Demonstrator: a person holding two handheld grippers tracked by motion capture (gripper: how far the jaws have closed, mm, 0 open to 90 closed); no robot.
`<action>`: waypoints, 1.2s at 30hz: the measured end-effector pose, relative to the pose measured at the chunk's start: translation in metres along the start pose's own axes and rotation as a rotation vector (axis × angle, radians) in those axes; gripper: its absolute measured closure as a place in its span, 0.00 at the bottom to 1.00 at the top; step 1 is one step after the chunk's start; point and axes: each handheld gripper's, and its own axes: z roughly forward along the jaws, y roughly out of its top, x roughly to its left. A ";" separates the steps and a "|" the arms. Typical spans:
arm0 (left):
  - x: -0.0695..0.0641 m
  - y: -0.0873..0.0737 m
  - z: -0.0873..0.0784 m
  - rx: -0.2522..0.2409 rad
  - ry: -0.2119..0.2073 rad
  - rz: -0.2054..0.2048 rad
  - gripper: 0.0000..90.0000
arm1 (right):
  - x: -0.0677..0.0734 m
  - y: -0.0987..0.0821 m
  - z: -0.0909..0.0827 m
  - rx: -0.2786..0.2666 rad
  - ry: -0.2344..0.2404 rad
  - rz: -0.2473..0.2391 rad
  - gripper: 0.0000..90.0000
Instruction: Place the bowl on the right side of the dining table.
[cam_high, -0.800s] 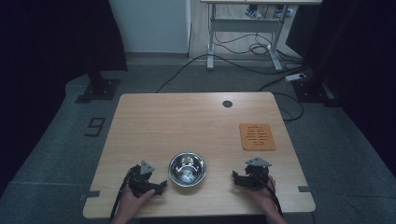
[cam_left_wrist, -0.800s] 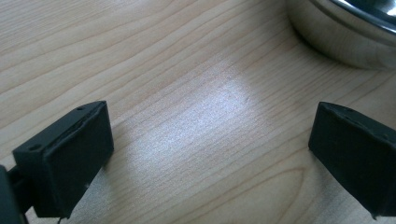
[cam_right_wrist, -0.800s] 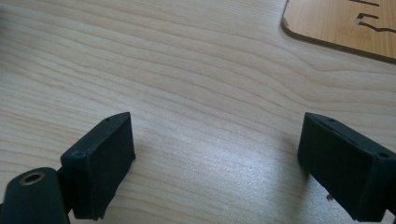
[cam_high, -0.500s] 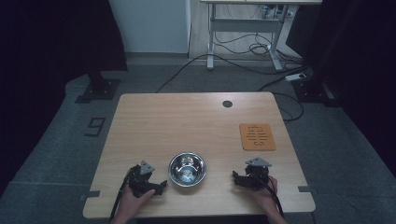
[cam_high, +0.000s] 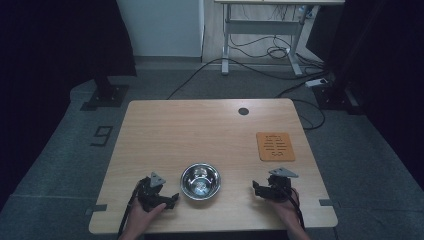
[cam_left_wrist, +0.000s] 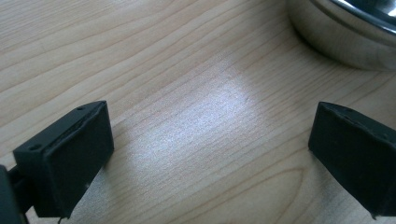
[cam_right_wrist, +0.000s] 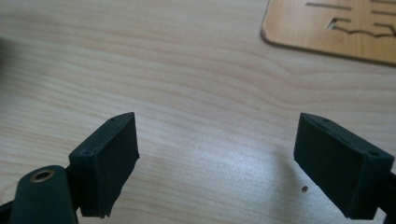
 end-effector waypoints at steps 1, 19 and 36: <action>0.000 0.000 0.000 0.000 0.000 0.000 0.00 | 0.000 0.000 0.000 0.000 0.000 0.000 0.15; -0.001 -0.001 -0.001 -0.001 -0.002 0.000 0.00 | 0.008 0.010 -0.021 -0.100 0.079 -0.009 0.19; -0.001 0.000 0.000 -0.001 -0.005 0.004 0.00 | 0.021 0.015 -0.028 -0.122 0.148 -0.012 0.21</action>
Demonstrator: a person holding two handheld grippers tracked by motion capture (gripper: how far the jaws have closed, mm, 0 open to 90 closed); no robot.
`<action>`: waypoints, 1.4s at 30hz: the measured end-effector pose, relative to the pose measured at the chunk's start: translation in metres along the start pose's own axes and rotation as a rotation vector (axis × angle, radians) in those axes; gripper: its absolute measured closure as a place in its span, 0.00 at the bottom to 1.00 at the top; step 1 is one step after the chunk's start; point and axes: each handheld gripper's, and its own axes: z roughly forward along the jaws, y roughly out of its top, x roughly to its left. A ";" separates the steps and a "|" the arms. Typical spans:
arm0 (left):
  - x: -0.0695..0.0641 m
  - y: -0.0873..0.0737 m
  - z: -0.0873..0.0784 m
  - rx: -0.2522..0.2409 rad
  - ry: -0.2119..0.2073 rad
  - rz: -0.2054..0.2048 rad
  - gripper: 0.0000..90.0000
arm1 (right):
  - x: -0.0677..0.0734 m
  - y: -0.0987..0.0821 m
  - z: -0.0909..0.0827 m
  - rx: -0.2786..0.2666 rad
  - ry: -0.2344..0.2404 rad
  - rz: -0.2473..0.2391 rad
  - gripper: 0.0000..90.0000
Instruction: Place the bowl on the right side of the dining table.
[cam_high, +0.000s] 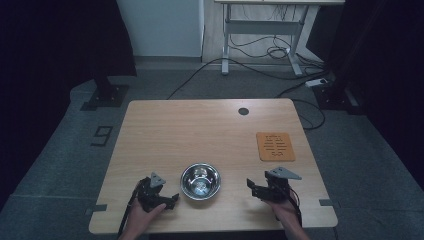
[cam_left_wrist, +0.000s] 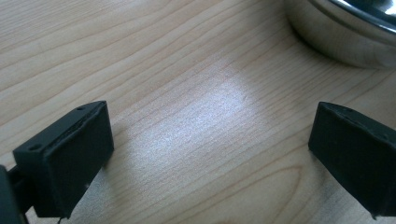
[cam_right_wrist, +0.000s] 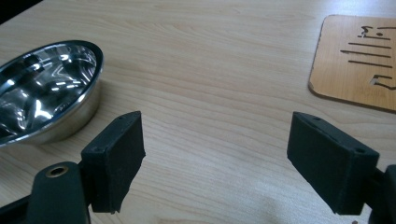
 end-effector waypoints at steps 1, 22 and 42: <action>0.000 0.000 0.000 0.000 0.000 0.000 0.00 | 0.000 0.000 0.000 0.000 0.000 0.000 0.21; 0.000 0.000 0.000 0.000 0.000 0.001 0.00 | 0.028 0.019 0.010 0.000 0.026 -0.093 0.22; -0.001 0.000 0.000 0.000 0.000 0.000 0.00 | 0.057 0.036 0.031 0.023 0.068 -0.107 0.21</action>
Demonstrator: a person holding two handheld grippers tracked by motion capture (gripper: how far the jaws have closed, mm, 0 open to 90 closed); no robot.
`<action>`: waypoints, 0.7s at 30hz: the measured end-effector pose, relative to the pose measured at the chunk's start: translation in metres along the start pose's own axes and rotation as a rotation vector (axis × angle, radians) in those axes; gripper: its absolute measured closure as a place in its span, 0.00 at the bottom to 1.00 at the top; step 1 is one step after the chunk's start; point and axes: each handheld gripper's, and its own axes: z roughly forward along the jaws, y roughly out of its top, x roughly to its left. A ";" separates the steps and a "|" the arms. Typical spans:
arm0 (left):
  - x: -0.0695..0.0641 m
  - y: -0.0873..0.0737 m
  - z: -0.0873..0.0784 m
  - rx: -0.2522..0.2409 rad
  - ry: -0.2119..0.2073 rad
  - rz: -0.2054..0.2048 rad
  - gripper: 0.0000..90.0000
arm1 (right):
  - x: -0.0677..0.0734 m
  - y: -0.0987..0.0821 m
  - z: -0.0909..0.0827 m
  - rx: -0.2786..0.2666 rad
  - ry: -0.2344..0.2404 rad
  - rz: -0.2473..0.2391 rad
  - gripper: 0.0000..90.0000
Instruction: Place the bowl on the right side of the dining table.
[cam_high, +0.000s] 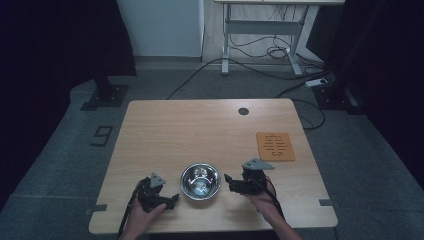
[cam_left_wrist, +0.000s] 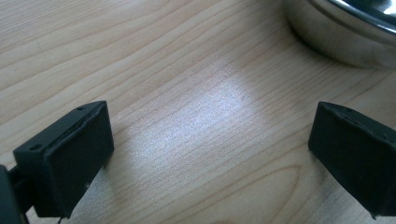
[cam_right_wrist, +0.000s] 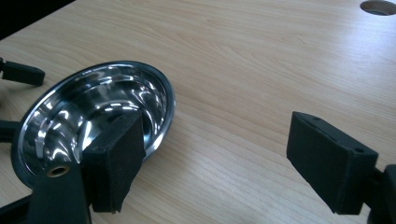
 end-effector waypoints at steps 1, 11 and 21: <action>0.000 0.000 0.000 0.000 0.000 0.000 0.00 | 0.000 0.001 0.001 0.000 0.002 -0.001 0.21; 0.000 0.000 0.000 0.000 0.000 0.000 0.00 | 0.006 0.006 0.005 -0.001 0.022 0.006 0.22; 0.000 0.000 0.000 0.000 -0.001 0.001 0.00 | 0.018 0.011 0.014 0.011 0.056 -0.007 0.24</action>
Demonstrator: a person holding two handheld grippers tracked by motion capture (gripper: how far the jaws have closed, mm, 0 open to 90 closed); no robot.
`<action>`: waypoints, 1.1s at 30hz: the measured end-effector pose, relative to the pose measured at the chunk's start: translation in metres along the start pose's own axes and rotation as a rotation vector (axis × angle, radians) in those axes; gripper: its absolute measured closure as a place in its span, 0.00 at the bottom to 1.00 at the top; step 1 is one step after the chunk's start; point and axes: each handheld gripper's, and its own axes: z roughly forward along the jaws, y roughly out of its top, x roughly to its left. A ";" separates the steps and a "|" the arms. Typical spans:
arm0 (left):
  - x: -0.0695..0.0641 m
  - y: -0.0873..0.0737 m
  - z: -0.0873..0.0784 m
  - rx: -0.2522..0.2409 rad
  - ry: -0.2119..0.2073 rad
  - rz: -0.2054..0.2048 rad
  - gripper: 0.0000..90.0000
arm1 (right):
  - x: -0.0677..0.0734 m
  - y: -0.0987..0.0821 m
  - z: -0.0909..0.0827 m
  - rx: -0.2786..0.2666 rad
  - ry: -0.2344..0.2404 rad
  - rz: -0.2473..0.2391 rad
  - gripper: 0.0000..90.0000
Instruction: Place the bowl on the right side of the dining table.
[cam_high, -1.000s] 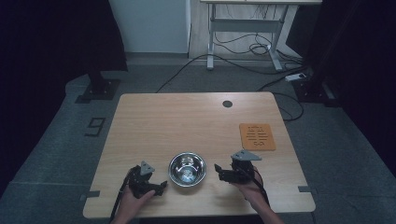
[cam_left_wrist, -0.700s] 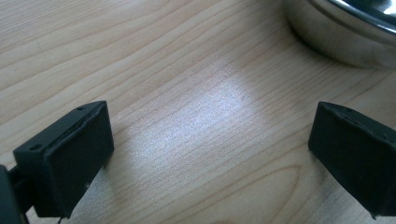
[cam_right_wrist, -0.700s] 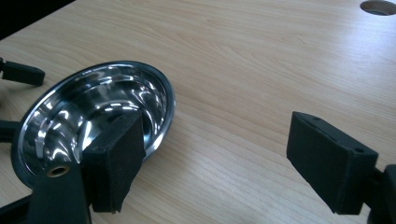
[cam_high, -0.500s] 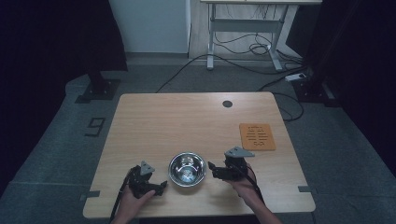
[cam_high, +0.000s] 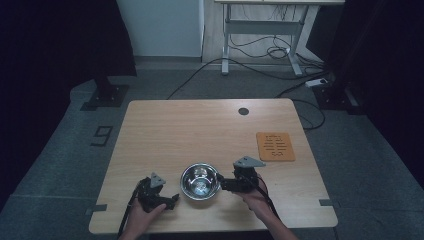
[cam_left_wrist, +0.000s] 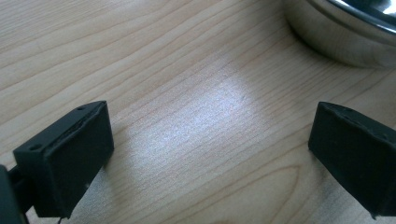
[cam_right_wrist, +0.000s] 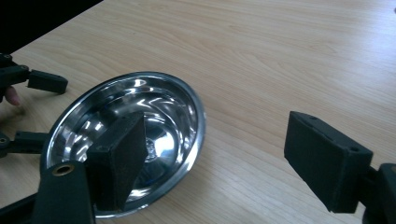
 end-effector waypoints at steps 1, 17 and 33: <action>0.000 0.000 0.000 0.000 0.000 0.001 0.00 | 0.001 0.000 0.001 0.000 0.003 -0.003 0.24; 0.000 0.000 0.000 0.000 0.000 0.000 0.00 | 0.012 -0.006 0.027 0.049 0.032 -0.008 0.26; 0.000 0.000 0.000 0.000 -0.001 0.002 0.00 | 0.011 -0.019 0.048 0.123 0.026 0.026 0.35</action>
